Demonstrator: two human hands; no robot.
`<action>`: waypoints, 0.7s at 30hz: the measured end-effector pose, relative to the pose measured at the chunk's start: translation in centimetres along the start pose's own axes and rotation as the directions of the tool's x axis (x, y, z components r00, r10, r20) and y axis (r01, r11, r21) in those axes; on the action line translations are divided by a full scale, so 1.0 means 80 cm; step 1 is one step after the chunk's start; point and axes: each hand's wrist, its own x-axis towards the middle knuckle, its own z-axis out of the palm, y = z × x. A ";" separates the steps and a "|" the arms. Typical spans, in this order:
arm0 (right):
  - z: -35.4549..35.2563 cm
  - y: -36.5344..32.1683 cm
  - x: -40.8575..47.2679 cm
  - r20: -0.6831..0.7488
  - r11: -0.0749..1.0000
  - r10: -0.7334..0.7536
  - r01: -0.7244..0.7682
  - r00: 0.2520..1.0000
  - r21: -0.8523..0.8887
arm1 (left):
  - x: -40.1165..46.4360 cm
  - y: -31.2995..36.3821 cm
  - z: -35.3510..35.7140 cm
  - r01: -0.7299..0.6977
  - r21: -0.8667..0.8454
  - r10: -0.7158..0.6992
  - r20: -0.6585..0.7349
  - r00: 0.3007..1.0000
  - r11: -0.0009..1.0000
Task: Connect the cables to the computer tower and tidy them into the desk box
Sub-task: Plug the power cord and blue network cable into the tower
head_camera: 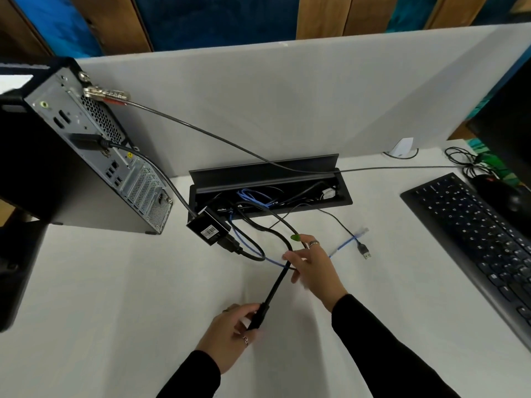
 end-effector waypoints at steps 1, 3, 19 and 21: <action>-0.003 -0.003 0.000 0.026 1.000 0.011 -0.012 1.000 0.023 | 0.000 0.000 -0.001 0.005 0.000 -0.005 0.004 1.000 1.000; -0.006 -0.008 -0.002 0.102 0.996 0.035 -0.043 0.994 0.075 | 0.003 0.000 -0.002 0.006 0.007 -0.006 0.011 1.000 1.000; -0.014 0.020 -0.003 0.014 0.981 -0.043 0.040 0.999 0.192 | 0.045 0.054 -0.013 0.288 -0.764 -0.321 0.112 0.940 0.577; -0.017 0.020 0.001 -0.008 0.980 -0.049 0.050 0.999 0.193 | 0.053 0.058 -0.015 0.306 -0.838 -0.337 0.158 0.928 0.451</action>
